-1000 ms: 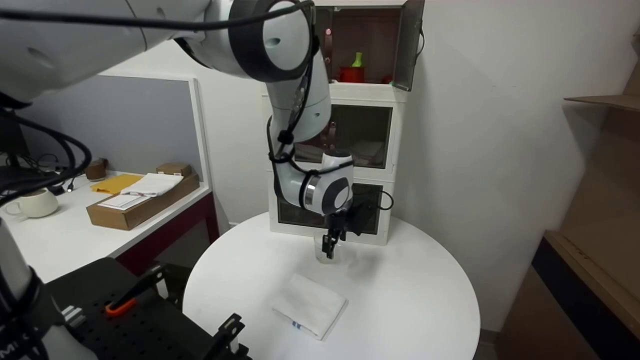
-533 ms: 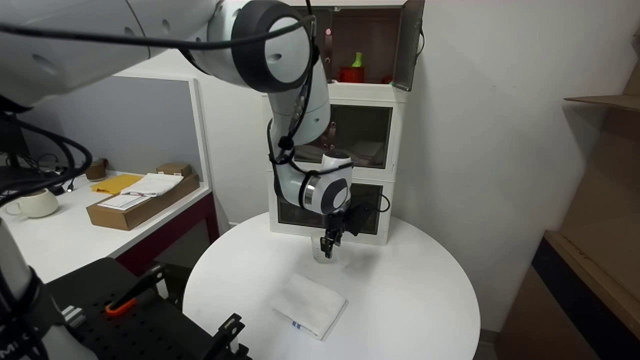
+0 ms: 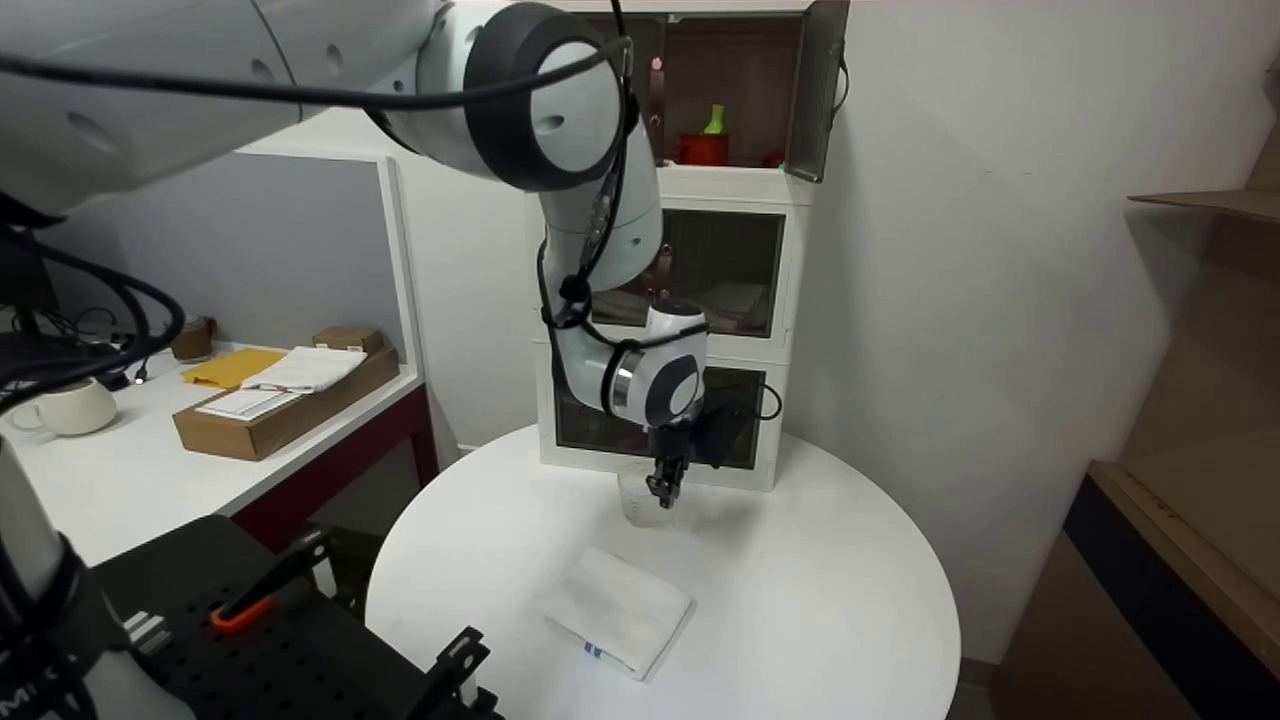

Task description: Put the clear jug in the open upper cabinet.

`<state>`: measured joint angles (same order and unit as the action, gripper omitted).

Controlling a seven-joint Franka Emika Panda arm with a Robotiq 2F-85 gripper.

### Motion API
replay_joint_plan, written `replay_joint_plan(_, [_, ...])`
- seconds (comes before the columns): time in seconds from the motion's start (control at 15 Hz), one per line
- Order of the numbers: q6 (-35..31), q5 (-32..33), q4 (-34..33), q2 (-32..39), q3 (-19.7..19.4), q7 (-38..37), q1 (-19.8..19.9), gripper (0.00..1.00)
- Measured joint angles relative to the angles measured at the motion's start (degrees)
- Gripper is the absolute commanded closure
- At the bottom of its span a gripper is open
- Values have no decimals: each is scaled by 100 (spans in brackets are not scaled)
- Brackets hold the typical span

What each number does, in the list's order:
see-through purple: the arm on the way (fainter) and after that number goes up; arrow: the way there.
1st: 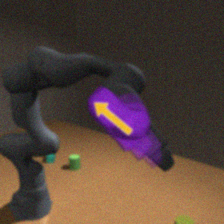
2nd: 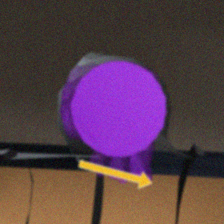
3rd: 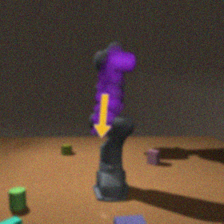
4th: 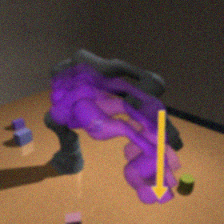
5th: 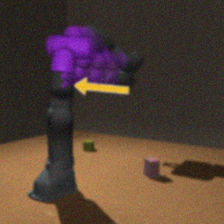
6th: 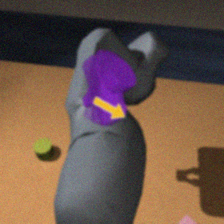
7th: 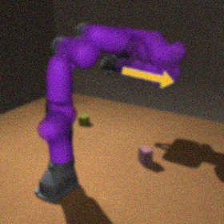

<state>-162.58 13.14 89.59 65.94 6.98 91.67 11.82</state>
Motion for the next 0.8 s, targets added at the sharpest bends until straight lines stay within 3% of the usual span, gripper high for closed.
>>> replay_joint_plan(0.4, [257, -159, 81, -427, 190, -161, 23, 93])
replay_joint_plan(0.8, [417, -794, 600, -1845, 266, -1454, 28, 93])
